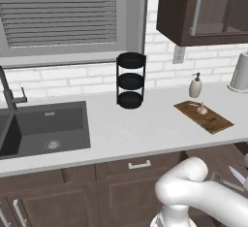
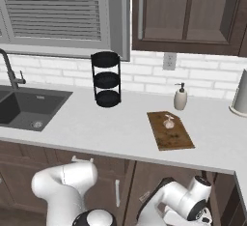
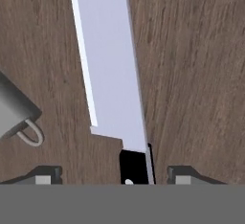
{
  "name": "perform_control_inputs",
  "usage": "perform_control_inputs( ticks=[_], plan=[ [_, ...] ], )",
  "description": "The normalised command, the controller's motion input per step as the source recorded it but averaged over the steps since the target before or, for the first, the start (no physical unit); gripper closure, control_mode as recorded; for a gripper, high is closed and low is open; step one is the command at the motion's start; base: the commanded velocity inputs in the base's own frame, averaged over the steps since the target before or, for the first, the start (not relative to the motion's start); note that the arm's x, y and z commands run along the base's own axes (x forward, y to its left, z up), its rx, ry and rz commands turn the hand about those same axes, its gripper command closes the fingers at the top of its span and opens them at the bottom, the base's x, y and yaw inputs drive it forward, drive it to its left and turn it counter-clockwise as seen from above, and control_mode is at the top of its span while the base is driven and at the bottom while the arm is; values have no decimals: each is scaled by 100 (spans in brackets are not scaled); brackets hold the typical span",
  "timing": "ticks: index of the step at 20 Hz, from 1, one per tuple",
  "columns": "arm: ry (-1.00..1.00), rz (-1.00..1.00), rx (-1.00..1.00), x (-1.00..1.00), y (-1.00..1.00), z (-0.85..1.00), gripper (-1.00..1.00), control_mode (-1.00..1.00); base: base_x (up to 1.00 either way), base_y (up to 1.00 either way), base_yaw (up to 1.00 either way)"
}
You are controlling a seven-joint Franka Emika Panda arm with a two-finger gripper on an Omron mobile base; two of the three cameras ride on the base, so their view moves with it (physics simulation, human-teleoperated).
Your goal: Place the appropriate cutting tool for cutting the garlic skin on the cutting board.
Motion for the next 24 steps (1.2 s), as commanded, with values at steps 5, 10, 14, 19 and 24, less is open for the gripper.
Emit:
perform_control_inputs(
  ticks=[5, 10, 14, 19, 24],
  plan=[
    [-16, 1, 0, -11, 0, -28, 100, -100, 0, 0, 0],
    [-8, 0, -2, -29, 5, -34, 100, -100, 0, 0, 0],
    [0, 0, -13, -1, 27, -20, 100, -100, 0, 0, 0],
    [-3, 0, -7, -3, 4, 31, 100, -100, 0, 0, 0],
    [-1, 0, -9, -47, 0, 100, 100, -100, 0, 0, 0]
  ],
)
